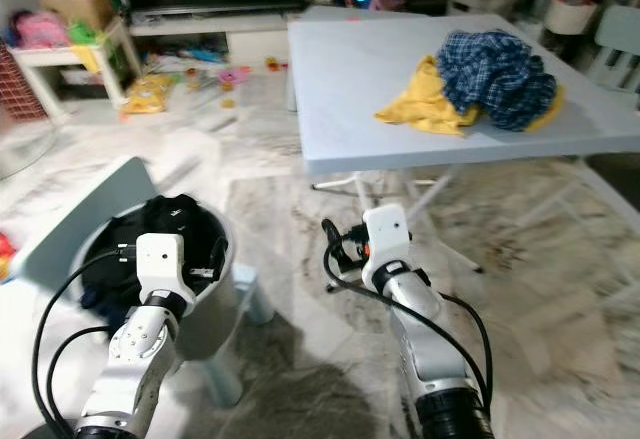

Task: Hang hanger

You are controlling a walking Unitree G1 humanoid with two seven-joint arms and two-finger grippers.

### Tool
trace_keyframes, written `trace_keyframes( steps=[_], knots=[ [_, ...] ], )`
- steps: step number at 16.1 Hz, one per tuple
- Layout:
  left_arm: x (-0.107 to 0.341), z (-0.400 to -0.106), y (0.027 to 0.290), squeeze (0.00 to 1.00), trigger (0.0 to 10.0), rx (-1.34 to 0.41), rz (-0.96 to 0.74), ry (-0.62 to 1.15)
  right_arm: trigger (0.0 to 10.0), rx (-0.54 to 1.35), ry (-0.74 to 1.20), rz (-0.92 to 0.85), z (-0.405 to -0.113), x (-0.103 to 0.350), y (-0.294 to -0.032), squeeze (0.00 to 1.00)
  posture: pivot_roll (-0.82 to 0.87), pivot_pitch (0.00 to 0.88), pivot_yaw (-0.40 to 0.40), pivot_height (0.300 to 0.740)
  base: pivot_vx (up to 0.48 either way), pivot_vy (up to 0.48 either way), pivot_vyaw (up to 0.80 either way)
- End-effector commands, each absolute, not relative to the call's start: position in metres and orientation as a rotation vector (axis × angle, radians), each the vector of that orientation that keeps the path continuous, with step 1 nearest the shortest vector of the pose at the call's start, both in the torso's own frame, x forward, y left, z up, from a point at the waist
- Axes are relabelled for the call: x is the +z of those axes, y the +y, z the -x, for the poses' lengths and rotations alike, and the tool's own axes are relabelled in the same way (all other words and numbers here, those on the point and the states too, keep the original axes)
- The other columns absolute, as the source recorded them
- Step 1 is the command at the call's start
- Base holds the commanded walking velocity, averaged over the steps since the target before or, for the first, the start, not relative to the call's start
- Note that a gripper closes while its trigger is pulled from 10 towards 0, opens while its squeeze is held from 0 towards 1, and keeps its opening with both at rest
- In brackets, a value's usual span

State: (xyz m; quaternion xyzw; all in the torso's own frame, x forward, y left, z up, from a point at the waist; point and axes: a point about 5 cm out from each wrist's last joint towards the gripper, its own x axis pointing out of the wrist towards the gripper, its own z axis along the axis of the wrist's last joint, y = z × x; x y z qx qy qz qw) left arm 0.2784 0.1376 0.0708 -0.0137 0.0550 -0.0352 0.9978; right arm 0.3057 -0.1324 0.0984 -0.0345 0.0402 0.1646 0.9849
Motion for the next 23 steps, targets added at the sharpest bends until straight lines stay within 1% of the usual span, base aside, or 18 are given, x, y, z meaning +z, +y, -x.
trace_keyframes(
  steps=[1,4,8,16,21,23],
  knots=[
    [0.0717,-0.2779,0.1387,0.00,10.0,-0.064,0.034,0.107,10.0,0.332,0.053,0.071,-0.3075,0.1044,-0.1311,0.00,-0.11,0.000,0.004,0.740,0.000,0.000,0.70],
    [0.0718,-0.2776,0.1380,0.00,10.0,-0.070,0.047,0.106,10.0,0.333,0.056,0.067,-0.3073,0.1042,-0.1313,0.00,-0.12,0.000,0.005,0.740,0.000,0.000,0.58],
    [0.0724,-0.2770,0.1374,0.00,10.0,-0.080,0.054,0.097,10.0,0.338,0.059,0.062,-0.3055,0.1032,-0.1309,0.00,-0.12,0.000,0.006,0.740,0.000,0.000,0.00],
    [0.0725,-0.2768,0.1363,0.00,10.0,-0.090,0.066,0.096,10.0,0.354,0.072,0.060,-0.3043,0.1014,-0.1295,0.00,-0.12,0.000,0.006,0.740,0.298,0.000,0.00],
    [0.0723,-0.2773,0.1353,0.00,10.0,-0.091,0.070,0.100,10.0,0.383,0.064,0.096,-0.3017,0.0998,-0.1260,0.00,-0.12,0.000,0.007,0.740,0.326,0.000,0.00],
    [0.0713,-0.2770,0.1361,0.00,10.0,-0.084,0.068,0.106,10.0,0.384,0.066,0.094,-0.3019,0.0998,-0.1258,0.00,-0.12,0.000,0.008,0.740,0.274,0.000,0.68]
  ],
)
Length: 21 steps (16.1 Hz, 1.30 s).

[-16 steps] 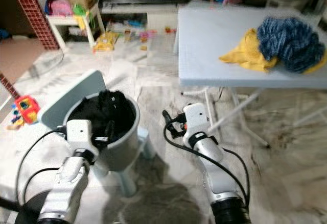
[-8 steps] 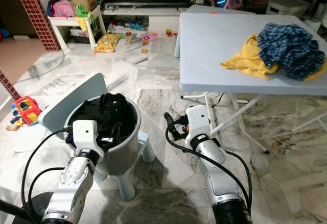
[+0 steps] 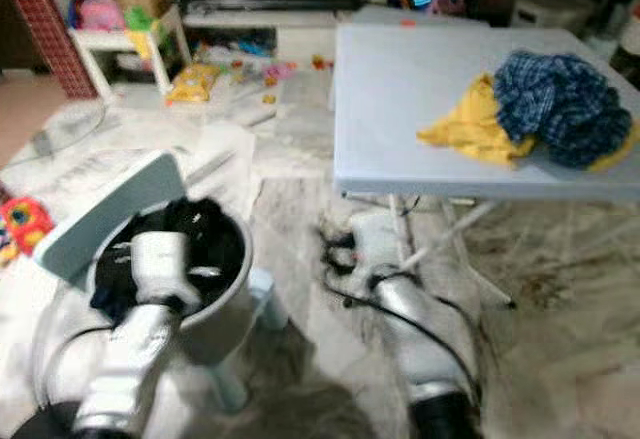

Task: Hang hanger

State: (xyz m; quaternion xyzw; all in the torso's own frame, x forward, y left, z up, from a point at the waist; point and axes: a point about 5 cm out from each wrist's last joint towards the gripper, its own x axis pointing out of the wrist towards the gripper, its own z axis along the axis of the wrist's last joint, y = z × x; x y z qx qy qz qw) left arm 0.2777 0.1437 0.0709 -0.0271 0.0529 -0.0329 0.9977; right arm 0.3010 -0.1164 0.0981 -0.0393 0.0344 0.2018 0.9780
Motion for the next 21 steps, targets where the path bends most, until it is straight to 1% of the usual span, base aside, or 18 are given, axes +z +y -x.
trace_keyframes(
  steps=[1,5,6,10,14,15,21],
  knots=[
    [0.0710,-0.2767,0.1369,0.00,10.0,-0.072,0.068,0.107,10.0,0.385,0.067,0.092,-0.3018,0.0996,-0.1258,0.00,-0.12,0.000,0.008,0.740,0.000,0.000,0.00],
    [0.0689,-0.2769,0.1400,0.00,10.0,-0.027,0.062,0.123,10.0,0.395,0.074,0.102,-0.3005,0.0973,-0.1250,0.00,-0.12,0.000,0.006,0.740,0.000,0.000,0.00],
    [0.0677,-0.2771,0.1416,0.00,10.0,-0.009,0.053,0.132,10.0,0.402,0.070,0.109,-0.3000,0.0976,-0.1246,0.00,-0.12,0.000,0.005,0.740,0.000,0.000,0.43],
    [0.0672,-0.2784,0.1424,0.00,10.0,0.002,0.073,0.136,10.0,0.413,0.066,0.119,-0.2994,0.0980,-0.1235,0.00,-0.12,0.000,0.003,0.740,0.000,0.000,0.71],
    [0.0682,-0.2784,0.1398,0.00,10.0,-0.026,0.087,0.127,10.0,0.417,0.064,0.116,-0.2993,0.0986,-0.1233,0.00,-0.12,0.000,0.003,0.740,0.000,0.000,0.64],
    [0.0688,-0.2781,0.1397,0.00,10.0,-0.030,0.088,0.122,10.0,0.417,0.065,0.114,-0.2991,0.0985,-0.1234,0.00,-0.12,0.000,0.004,0.740,0.000,0.000,0.00],
    [0.0682,-0.2761,0.1400,0.00,10.0,-0.042,0.092,0.122,10.0,0.422,0.065,0.105,-0.2978,0.0983,-0.1225,0.00,-0.12,0.000,0.003,0.740,0.286,0.258,0.00]
  ],
)
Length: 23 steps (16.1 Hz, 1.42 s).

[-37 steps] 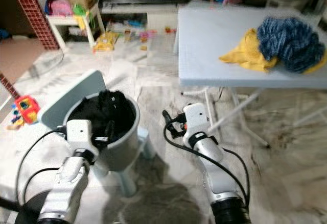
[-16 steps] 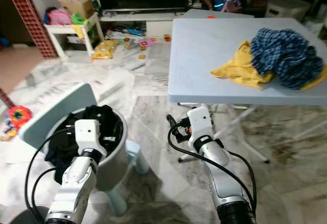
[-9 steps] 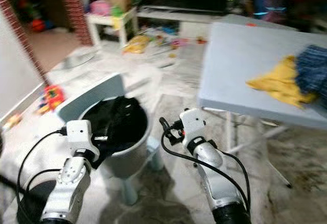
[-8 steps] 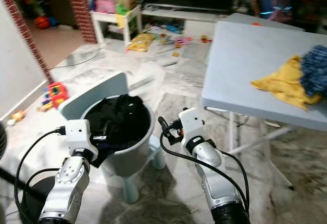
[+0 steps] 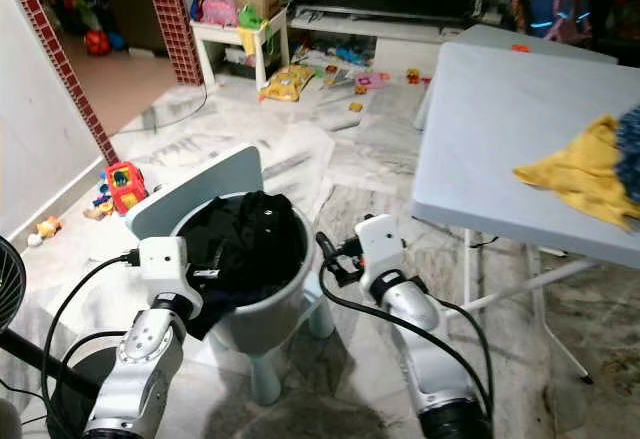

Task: Hang hanger

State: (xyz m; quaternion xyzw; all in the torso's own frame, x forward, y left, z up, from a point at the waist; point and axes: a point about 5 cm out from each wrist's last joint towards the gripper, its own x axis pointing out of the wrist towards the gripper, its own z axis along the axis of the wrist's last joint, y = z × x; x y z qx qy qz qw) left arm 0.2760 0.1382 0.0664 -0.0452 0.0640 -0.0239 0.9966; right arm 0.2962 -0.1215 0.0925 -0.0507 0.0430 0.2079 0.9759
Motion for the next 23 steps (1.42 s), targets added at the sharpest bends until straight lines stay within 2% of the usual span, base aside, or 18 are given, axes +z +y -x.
trace_keyframes(
  steps=[1,5,10,15,17,20,23],
  knots=[
    [0.068,-0.276,0.140,0.00,10.0,-0.042,0.094,0.123,10.0,0.424,0.065,0.106,-0.297,0.098,-0.123,0.00,-0.12,0.000,0.003,0.740,0.300,0.262,0.00],
    [0.068,-0.275,0.139,0.00,10.0,-0.043,0.098,0.124,10.0,0.425,0.065,0.109,-0.297,0.098,-0.123,0.00,-0.12,0.000,0.003,0.740,0.266,0.261,0.00],
    [0.062,-0.274,0.137,0.00,10.0,-0.040,0.086,0.161,10.0,0.430,0.074,0.113,-0.295,0.097,-0.123,0.00,-0.12,0.000,-0.001,0.740,0.000,0.000,0.00],
    [0.045,-0.273,0.137,0.00,10.0,-0.229,-0.094,0.299,10.0,0.436,0.115,0.105,-0.286,0.096,-0.126,0.00,-0.13,0.000,-0.017,0.740,0.000,0.000,0.00],
    [0.043,-0.273,0.139,0.00,10.0,-0.330,-0.205,0.317,10.0,0.427,0.148,0.043,-0.276,0.098,-0.129,0.00,-0.15,0.000,-0.006,0.740,0.000,0.000,0.00],
    [0.044,-0.280,0.148,0.00,10.0,-0.361,-0.293,0.327,10.0,0.422,0.195,0.015,-0.258,0.101,-0.134,0.00,-0.18,0.010,0.005,0.740,0.000,0.000,0.00],
    [0.047,-0.284,0.152,0.00,10.0,-0.396,-0.386,0.314,10.0,0.417,0.286,-0.064,-0.229,0.097,-0.142,0.00,-0.20,0.097,-0.005,0.740,0.000,0.000,0.00]
  ],
)
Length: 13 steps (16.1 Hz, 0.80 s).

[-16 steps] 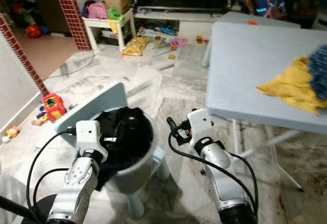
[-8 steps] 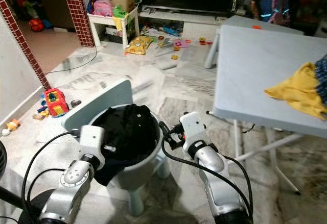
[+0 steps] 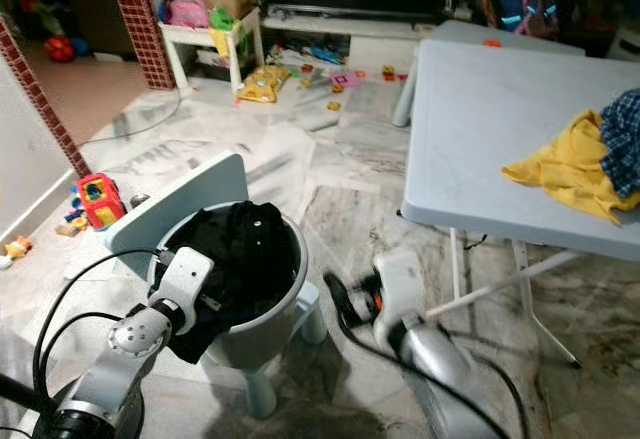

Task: Hang hanger

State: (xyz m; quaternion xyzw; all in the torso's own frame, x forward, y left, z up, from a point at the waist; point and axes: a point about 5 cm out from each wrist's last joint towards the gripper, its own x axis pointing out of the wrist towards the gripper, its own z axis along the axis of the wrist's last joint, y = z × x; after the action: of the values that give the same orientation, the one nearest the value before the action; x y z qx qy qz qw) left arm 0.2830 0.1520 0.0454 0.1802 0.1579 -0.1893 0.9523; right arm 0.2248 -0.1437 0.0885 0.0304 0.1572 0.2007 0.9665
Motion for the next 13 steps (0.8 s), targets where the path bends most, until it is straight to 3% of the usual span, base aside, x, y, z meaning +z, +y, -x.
trace_keyframes(
  steps=[1,7,13],
  knots=[
    [0.048,-0.288,0.152,0.00,10.0,-0.393,-0.409,0.314,10.0,0.442,0.317,-0.115,-0.219,0.099,-0.143,0.00,-0.20,0.125,-0.018,0.740,0.000,0.000,0.00],
    [0.052,-0.301,0.141,0.00,10.0,-0.429,-0.444,0.316,10.0,0.542,0.523,-0.233,-0.159,0.116,-0.157,0.00,-0.22,0.219,-0.055,0.740,0.000,0.000,0.00],
    [0.053,-0.319,0.138,0.00,10.0,-0.544,-0.662,0.341,10.0,0.554,0.607,-0.245,-0.138,0.121,-0.159,0.00,-0.25,0.275,-0.056,0.740,0.000,0.000,0.00]
  ],
)
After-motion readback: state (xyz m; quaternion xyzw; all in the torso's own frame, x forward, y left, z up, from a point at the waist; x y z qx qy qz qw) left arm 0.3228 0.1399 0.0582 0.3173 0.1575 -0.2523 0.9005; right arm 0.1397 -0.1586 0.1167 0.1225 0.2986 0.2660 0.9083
